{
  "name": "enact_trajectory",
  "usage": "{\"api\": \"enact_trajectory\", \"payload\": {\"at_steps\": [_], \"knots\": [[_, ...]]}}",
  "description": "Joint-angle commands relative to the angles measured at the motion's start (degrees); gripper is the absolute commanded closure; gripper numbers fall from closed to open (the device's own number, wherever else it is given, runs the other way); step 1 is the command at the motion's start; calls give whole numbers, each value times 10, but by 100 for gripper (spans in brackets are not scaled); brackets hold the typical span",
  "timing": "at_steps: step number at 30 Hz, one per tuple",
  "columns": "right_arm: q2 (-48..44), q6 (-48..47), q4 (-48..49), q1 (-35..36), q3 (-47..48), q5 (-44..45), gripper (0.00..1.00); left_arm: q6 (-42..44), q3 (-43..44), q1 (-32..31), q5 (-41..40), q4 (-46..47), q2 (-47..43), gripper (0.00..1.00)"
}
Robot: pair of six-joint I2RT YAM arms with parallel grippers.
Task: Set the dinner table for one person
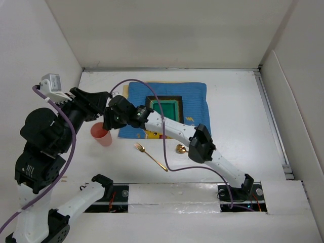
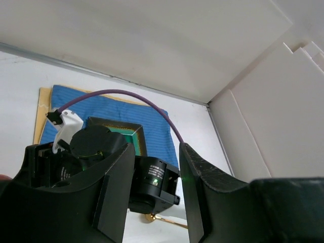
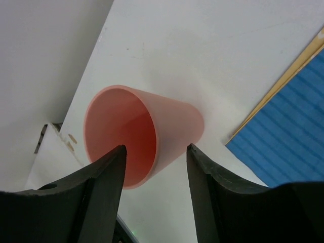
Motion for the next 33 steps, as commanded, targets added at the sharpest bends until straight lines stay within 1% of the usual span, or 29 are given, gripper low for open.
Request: {"api": "enact_trajectory", "payload": {"at_steps": [1, 3, 4, 5, 6, 7, 8, 12, 13, 15, 17, 18, 19, 20, 21, 23, 24, 26, 27, 28, 30, 31, 32, 33], "knots": [[19, 6, 25, 7, 3, 6, 44, 1, -7, 1, -7, 20, -13, 63], [28, 6, 24, 7, 5, 1, 46, 1, -11, 1, -9, 18, -14, 63], [29, 7, 23, 7, 5, 2, 49, 1, -14, 1, -12, 18, -14, 63], [29, 11, 25, 7, 5, 1, 60, 1, -16, 1, -12, 19, -14, 63], [19, 19, 37, 7, -2, 5, 90, 2, -16, 1, -12, 18, -14, 63], [19, 19, 37, 7, -2, 5, 91, 2, -16, 1, -13, 18, -14, 63], [11, 21, 43, 7, -7, 8, 100, 4, -16, 1, -15, 19, -12, 63], [-55, 38, 86, -1, -38, 10, 100, 5, -16, 1, -23, 22, -9, 64], [-90, 38, 90, -8, -43, 13, 100, 6, -17, 1, -27, 24, -7, 64], [-127, 38, 90, -35, -60, 30, 100, 6, -24, 1, -29, 31, -6, 64], [-183, 35, 77, -65, -101, 34, 100, 6, -34, 1, -32, 35, 1, 64], [-203, 30, 74, -102, -118, 40, 100, 5, -38, 1, -34, 37, 5, 64], [-223, 28, 71, -123, -168, 45, 100, 5, -48, 1, -32, 41, 8, 64], [-265, 19, 69, -144, -196, 46, 100, 6, -55, 1, -30, 52, 18, 64], [-284, 14, 65, -191, -221, 48, 100, 6, -58, 1, -30, 57, 24, 64], [-333, -2, 47, -239, -283, 50, 100, 8, -73, 1, -19, 75, 47, 66], [-345, -9, 40, -263, -299, 57, 100, 10, -77, 1, -16, 79, 57, 67], [-370, -30, 17, -349, -331, 66, 100, 12, -92, 1, 6, 105, 85, 74], [-371, -38, 7, -349, -335, 67, 100, 13, -92, 1, 7, 112, 94, 74], [-370, -44, -5, -388, -333, 68, 100, 15, -96, 1, 25, 122, 106, 79], [-359, -66, -28, -419, -326, 70, 100, 19, -94, 1, 48, 147, 149, 86], [-354, -71, -35, -431, -322, 72, 100, 28, -92, 1, 66, 155, 164, 95], [-346, -77, -44, -456, -316, 71, 100, 34, -94, 1, 69, 167, 194, 100], [-337, -81, -50, -465, -298, 64, 100, 40, -96, 1, 69, 170, 210, 100]]}}
